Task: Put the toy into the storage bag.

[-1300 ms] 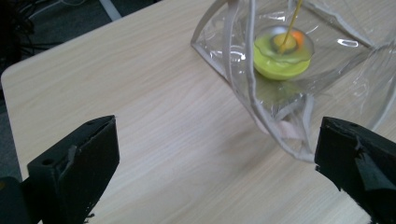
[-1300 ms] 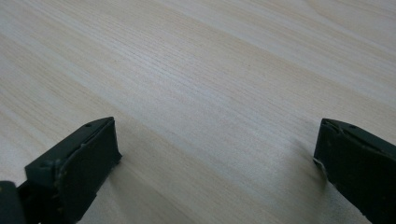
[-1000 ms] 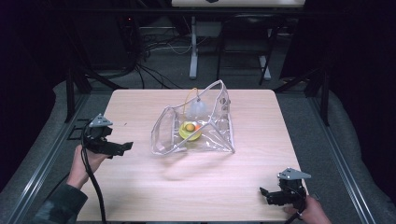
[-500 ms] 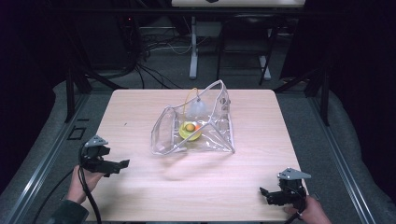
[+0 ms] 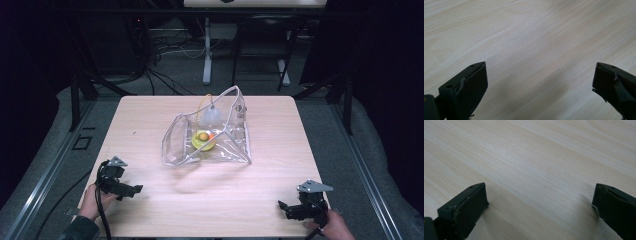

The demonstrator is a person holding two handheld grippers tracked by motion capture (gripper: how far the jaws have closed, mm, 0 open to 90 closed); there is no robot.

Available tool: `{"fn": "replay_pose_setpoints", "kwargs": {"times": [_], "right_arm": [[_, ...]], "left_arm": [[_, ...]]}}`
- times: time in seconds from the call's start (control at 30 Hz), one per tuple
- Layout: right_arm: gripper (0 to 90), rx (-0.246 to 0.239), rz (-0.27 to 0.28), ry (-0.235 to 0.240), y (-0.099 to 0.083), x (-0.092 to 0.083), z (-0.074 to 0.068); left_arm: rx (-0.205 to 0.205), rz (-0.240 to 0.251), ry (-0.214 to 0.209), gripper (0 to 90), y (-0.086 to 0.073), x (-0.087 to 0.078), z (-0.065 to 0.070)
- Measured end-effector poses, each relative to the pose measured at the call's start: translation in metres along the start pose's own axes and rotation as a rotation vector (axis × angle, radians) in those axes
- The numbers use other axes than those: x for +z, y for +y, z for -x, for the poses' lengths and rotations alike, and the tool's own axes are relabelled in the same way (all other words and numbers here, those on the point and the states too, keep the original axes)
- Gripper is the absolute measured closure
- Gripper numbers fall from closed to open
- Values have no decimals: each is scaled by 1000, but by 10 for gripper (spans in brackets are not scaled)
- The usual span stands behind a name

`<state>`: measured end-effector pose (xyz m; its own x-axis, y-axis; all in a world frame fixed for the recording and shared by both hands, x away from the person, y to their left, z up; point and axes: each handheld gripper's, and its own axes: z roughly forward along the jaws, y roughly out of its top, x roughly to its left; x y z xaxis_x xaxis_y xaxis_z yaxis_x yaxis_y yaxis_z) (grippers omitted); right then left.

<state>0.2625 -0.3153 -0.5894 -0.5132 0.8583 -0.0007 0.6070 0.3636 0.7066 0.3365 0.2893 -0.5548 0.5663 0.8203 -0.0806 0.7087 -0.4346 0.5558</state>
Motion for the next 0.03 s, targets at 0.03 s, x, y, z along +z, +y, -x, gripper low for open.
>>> {"fn": "replay_pose_setpoints", "kwargs": {"times": [0.03], "right_arm": [[0,0,0,0,0,0,0]], "left_arm": [[0,0,0,0,0,0,0]]}}
